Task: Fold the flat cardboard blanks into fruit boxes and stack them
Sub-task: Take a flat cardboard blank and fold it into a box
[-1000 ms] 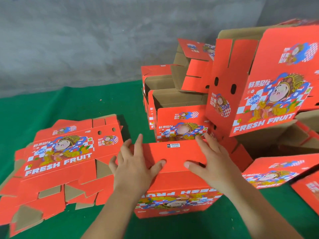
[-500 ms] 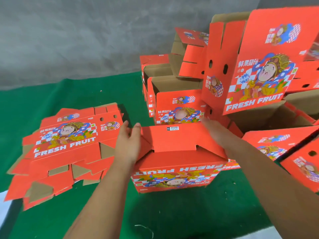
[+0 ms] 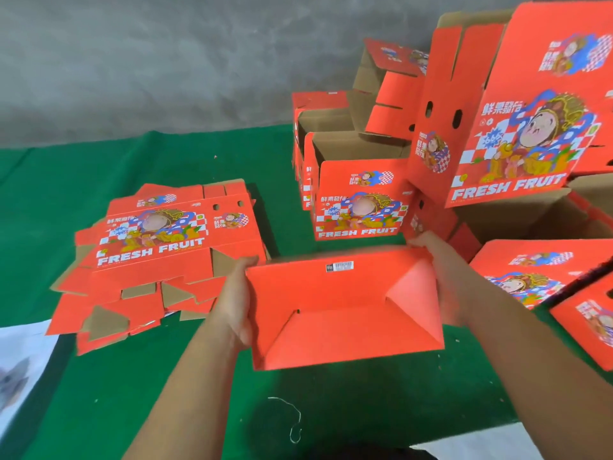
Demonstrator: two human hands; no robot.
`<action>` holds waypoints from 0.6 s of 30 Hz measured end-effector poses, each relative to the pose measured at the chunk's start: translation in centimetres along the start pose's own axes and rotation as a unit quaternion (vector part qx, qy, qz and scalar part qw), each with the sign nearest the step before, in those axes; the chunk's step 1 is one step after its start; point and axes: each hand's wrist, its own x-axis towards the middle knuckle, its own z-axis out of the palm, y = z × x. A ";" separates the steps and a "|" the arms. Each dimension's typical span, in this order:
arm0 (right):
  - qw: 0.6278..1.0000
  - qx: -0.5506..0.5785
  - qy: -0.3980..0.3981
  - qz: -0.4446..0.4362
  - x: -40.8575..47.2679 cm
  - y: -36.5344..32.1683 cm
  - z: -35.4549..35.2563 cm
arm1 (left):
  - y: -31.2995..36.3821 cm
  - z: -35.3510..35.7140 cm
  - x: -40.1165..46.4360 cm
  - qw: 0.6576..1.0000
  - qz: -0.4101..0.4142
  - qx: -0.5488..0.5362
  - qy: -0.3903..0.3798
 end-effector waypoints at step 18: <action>0.996 0.044 -0.054 0.063 0.3 5.6 -4.5 | 0.1 -0.7 1.8 0.971 0.191 0.145 -0.019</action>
